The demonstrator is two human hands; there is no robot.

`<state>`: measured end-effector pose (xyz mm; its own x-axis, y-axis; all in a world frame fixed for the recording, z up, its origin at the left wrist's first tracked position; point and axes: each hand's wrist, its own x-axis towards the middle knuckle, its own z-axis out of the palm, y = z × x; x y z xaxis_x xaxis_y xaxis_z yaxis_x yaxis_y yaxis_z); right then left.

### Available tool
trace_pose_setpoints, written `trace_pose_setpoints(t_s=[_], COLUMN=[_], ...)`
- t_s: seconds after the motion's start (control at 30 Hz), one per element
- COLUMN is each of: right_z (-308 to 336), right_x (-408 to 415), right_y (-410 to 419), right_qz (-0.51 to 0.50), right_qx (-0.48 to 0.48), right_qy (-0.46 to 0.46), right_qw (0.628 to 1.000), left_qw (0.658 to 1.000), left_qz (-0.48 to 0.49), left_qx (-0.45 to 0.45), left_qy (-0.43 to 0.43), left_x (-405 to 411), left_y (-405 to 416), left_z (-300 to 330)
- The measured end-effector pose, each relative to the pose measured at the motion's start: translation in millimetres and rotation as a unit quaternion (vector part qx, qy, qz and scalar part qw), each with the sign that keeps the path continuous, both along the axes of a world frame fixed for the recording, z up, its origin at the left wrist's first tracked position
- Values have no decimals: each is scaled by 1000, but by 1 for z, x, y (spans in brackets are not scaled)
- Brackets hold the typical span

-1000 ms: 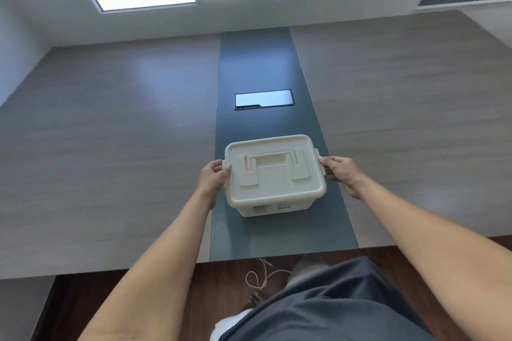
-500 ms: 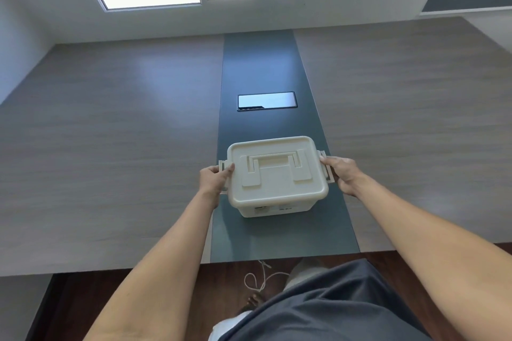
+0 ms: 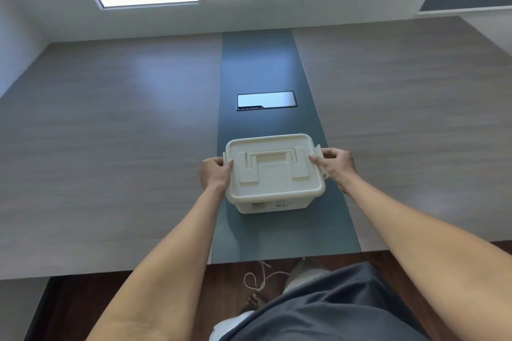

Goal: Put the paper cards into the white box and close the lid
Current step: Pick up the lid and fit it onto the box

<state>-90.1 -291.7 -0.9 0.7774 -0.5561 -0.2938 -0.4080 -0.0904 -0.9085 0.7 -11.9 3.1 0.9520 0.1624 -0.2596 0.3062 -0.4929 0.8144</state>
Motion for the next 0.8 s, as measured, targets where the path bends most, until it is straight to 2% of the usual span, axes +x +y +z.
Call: trace_pose_setpoints(t_s=[0.3,0.53,0.8], right_z=[1,2,12], right_x=[22,54,88], right_y=[1,-13,-21], right_qz=[-38,-15,-23], right_qx=[5,-4,-8], right_qy=[-9,20,29], right_qw=[999,1000,999], left_qw=[1000,999,998], left_qz=[5,-41,-46], left_qx=[-9,-30,-43], left_qy=[-20,-10,-4], left_x=[17,50,78], left_y=[-12,-28,-39], left_z=[0,-8,-2])
